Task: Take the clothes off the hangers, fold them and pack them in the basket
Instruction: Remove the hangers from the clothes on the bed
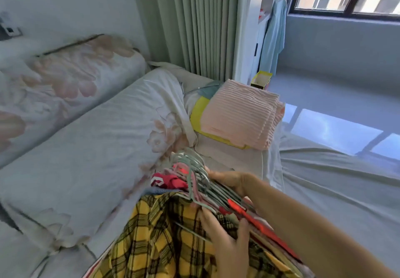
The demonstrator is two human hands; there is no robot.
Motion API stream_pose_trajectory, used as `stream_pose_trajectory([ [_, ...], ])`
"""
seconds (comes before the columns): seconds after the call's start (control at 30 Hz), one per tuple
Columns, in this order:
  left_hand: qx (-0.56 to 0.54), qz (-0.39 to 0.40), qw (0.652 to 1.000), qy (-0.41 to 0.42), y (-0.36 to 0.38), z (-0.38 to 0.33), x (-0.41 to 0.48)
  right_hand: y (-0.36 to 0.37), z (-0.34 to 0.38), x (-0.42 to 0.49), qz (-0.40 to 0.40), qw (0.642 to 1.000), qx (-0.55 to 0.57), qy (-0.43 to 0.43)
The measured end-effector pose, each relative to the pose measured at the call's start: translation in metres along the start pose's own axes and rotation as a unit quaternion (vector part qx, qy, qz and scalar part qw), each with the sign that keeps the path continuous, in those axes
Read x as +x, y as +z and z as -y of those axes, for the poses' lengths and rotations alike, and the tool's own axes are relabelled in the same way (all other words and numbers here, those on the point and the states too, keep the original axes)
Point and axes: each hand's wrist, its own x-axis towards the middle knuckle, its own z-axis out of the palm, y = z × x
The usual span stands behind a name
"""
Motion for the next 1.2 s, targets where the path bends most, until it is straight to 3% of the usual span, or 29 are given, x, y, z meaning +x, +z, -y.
stream_pose_trajectory([
  [0.03, 0.025, 0.052, 0.998, -0.011, 0.008, -0.004, 0.017, -0.025, -0.001, 0.01, -0.026, 1.0, 0.004, 0.0],
  [0.07, 0.051, 0.034, 0.998, -0.019, 0.025, 0.003, 0.035, -0.048, -0.001, 0.019, -0.058, 0.998, 0.006, 0.001],
  [0.13, 0.081, 0.071, 0.994, 0.011, 0.041, 0.019, 0.085, -0.097, -0.004, 0.032, -0.16, 0.987, 0.0, -0.017],
  [0.2, 0.132, 0.096, 0.985, 0.049, 0.057, 0.041, 0.138, -0.144, -0.014, 0.035, -0.328, 0.942, -0.003, -0.072],
  [0.23, 0.163, 0.115, 0.979, 0.046, 0.064, 0.049, 0.161, -0.162, -0.024, 0.035, -0.377, 0.918, 0.04, -0.114],
  [0.3, 0.229, 0.157, 0.96, 0.033, 0.069, 0.076, 0.197, -0.182, -0.052, 0.036, -0.422, 0.895, 0.085, -0.115],
  [0.43, 0.338, 0.233, 0.912, -0.002, 0.064, 0.125, 0.23, -0.16, -0.144, 0.063, -0.451, 0.883, -0.119, 0.042],
  [0.6, 0.461, 0.326, 0.825, -0.038, 0.048, 0.166, 0.254, -0.106, -0.236, 0.105, -0.432, 0.846, -0.283, 0.13],
  [0.63, 0.468, 0.34, 0.815, -0.035, 0.043, 0.171, 0.255, -0.099, -0.243, 0.11, -0.436, 0.84, -0.293, 0.138],
  [0.7, 0.438, 0.343, 0.831, -0.004, 0.033, 0.174, 0.255, -0.096, -0.247, 0.115, -0.451, 0.828, -0.303, 0.139],
  [0.73, 0.407, 0.321, 0.854, 0.035, 0.026, 0.172, 0.255, -0.099, -0.247, 0.115, -0.466, 0.823, -0.297, 0.13],
  [0.8, 0.367, 0.186, 0.9, 0.144, 0.01, 0.163, 0.263, -0.107, -0.245, 0.114, -0.506, 0.808, -0.281, 0.107],
  [0.87, 0.391, 0.023, 0.896, 0.21, -0.009, 0.157, 0.288, -0.113, -0.237, 0.108, -0.527, 0.799, -0.266, 0.112],
  [0.93, 0.488, 0.015, 0.863, 0.133, -0.026, 0.149, 0.315, -0.114, -0.229, 0.103, -0.527, 0.792, -0.284, 0.122],
  [1.0, 0.607, 0.101, 0.788, 0.029, -0.035, 0.143, 0.332, -0.108, -0.224, 0.098, -0.535, 0.788, -0.287, 0.1],
  [1.07, 0.662, 0.147, 0.734, 0.019, -0.039, 0.14, 0.332, -0.097, -0.219, 0.088, -0.546, 0.794, -0.263, 0.052],
  [1.13, 0.639, 0.167, 0.749, 0.055, -0.046, 0.137, 0.328, -0.087, -0.216, 0.074, -0.561, 0.79, -0.248, 0.006],
  [1.2, 0.509, 0.18, 0.839, 0.063, -0.056, 0.13, 0.319, -0.082, -0.216, 0.056, -0.584, 0.765, -0.27, -0.016],
])
